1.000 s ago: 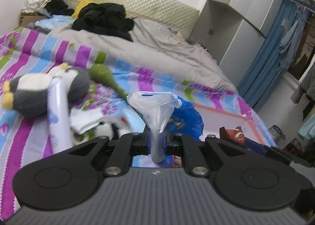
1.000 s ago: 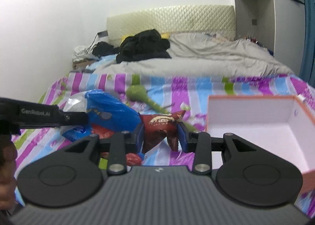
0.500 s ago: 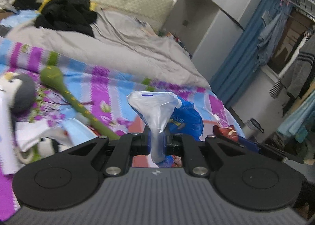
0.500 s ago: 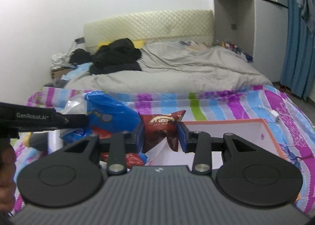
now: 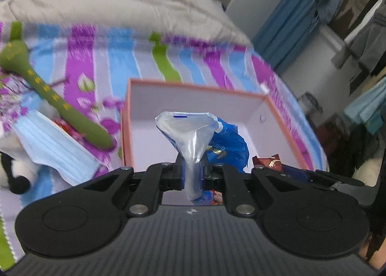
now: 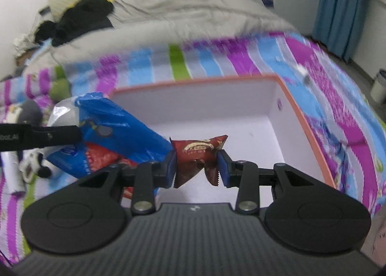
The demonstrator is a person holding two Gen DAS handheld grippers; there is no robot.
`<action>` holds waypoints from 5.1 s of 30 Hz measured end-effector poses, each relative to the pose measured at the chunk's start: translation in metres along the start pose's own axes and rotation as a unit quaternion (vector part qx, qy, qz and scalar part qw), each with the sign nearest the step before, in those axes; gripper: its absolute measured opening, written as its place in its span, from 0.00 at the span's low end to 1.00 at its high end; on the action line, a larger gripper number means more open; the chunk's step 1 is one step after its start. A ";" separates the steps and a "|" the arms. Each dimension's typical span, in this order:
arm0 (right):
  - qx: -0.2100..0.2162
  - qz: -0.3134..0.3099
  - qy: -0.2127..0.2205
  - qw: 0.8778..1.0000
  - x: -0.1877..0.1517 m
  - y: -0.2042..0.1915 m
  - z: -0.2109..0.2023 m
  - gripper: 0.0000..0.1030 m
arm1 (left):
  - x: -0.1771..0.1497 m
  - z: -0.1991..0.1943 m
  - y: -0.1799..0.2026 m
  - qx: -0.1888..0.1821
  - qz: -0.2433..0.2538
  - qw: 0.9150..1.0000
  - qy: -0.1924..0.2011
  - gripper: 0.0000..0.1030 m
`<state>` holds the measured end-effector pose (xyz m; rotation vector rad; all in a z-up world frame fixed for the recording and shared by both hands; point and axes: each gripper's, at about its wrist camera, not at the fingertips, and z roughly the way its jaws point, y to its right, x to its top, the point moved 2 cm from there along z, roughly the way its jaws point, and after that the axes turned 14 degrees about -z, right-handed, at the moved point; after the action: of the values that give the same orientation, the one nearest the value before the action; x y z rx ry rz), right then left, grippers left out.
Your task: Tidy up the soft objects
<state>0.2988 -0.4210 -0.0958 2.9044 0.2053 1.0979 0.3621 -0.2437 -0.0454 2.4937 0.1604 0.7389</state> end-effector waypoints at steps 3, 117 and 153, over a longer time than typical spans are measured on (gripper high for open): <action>0.003 0.015 -0.031 0.999 -0.015 0.011 0.019 0.39 | -0.005 0.027 -0.004 0.007 0.000 1.000 -0.028 0.12; 0.011 -0.212 0.222 0.952 -0.094 -0.262 0.070 0.46 | -0.078 -0.051 -0.286 0.063 -0.228 0.964 0.124 0.62; 0.019 -0.193 0.182 0.964 -0.059 -0.255 0.110 0.03 | -0.049 -0.007 -0.292 0.071 -0.276 0.951 0.121 0.29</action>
<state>0.2993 -0.1744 -0.2363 2.5021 0.7712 1.5380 0.3269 -0.0037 -0.2156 2.3000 0.9853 0.8002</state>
